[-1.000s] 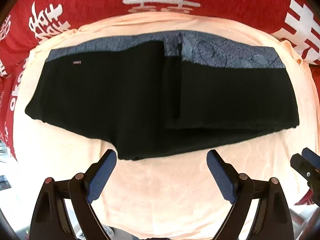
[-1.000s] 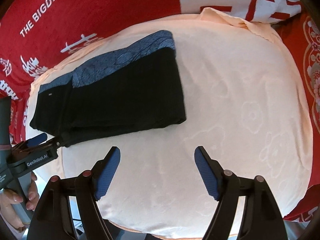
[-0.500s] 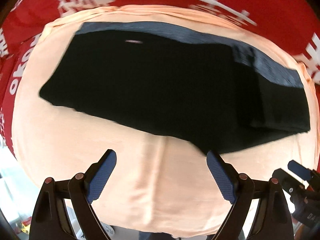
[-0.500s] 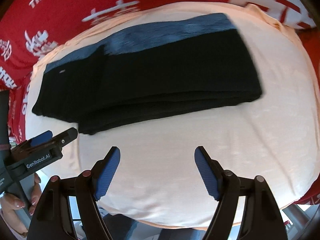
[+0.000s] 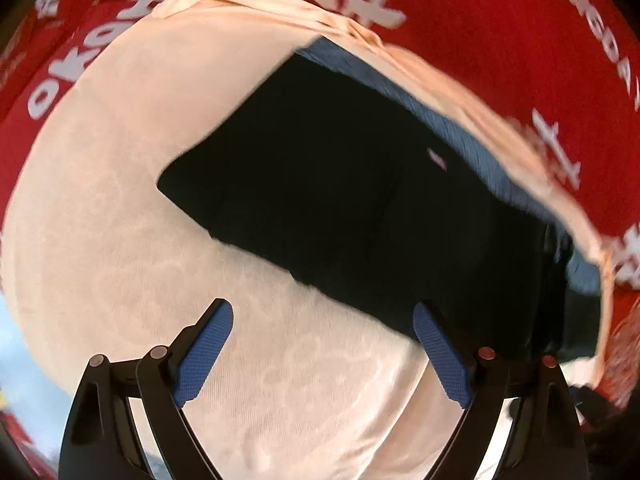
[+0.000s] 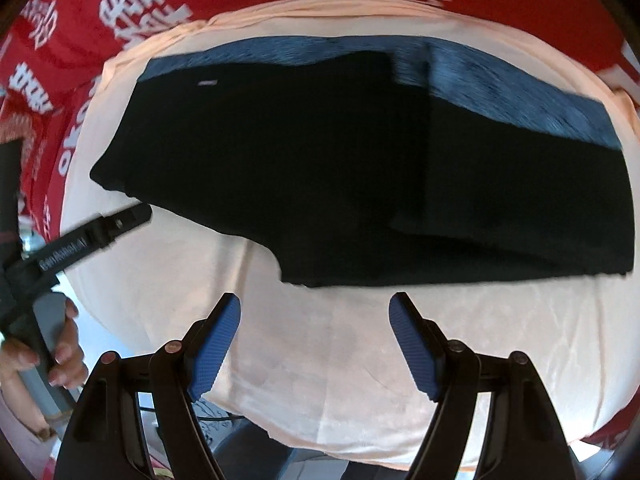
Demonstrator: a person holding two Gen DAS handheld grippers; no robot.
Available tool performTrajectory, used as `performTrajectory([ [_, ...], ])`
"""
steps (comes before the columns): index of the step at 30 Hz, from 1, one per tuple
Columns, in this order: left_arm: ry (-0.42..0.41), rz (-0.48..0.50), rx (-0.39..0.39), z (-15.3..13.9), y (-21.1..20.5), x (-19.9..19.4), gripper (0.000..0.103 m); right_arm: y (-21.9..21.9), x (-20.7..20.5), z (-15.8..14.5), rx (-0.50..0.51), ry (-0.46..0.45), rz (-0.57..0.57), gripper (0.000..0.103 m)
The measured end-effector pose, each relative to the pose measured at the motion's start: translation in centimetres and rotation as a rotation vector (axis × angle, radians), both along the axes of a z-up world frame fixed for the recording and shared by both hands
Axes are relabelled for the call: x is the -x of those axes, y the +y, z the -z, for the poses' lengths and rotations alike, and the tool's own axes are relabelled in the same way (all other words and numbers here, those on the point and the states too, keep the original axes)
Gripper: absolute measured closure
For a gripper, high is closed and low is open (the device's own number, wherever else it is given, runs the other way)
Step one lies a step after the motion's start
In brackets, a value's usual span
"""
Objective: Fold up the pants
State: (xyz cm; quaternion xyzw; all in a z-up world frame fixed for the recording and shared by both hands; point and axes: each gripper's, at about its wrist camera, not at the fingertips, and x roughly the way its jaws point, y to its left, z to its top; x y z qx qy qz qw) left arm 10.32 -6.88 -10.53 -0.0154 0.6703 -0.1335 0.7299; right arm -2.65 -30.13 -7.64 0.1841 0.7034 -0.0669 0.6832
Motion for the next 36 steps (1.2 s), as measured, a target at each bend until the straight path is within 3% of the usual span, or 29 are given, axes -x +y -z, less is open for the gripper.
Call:
performTrajectory([
  [7, 0.040, -0.118, 0.145, 2.1, 2.6, -2.6, 0.011, 1.2, -2.1, 2.0, -0.005, 0.021, -0.040, 0.023],
  [11, 0.054, -0.151, 0.234, 2.5, 3.0, -2.8, 0.010, 1.2, -2.8, 3.1, -0.003, 0.028, -0.042, 0.013],
  [17, 0.058, -0.219, 0.340, 3.2, 2.3, -4.1, 0.010, 1.7, -3.2, 3.3, 0.008, 0.023, -0.072, 0.013],
  [20, 0.057, -0.255, 0.356, 3.0, 2.0, -4.2, 0.010, 1.7, -3.4, 3.3, 0.005, 0.021, -0.069, 0.013],
  [24, 0.008, -0.247, 0.438, 0.8, 2.1, -4.2, 0.010, 2.0, -3.7, 3.3, 0.012, 0.022, -0.074, 0.013],
  [27, 0.005, -0.227, 0.372, 1.4, 1.2, -4.8, 0.010, 2.4, -3.8, 3.3, 0.015, 0.021, -0.087, 0.013],
  [30, 0.033, -0.266, 0.329, 3.0, 1.8, -5.2, 0.011, 2.8, -3.8, 3.4, 0.023, 0.023, -0.102, 0.013],
  [32, 0.008, -0.283, 0.307, 2.5, 1.4, -5.3, 0.012, 3.1, -3.9, 3.4, 0.028, 0.025, -0.107, 0.013],
  [34, -0.017, -0.263, 0.215, 2.2, 0.7, -5.2, 0.035, 3.2, -3.9, 3.2, 0.025, 0.026, -0.107, 0.013],
  [35, -0.030, -0.247, 0.167, 2.1, 0.5, -5.2, 0.053, 2.9, -3.9, 3.2, 0.021, 0.025, -0.108, 0.013],
  [36, -0.040, -0.232, 0.144, 2.0, 0.5, -5.1, 0.059, 2.7, -3.8, 2.9, 0.014, 0.021, -0.108, 0.013],
])
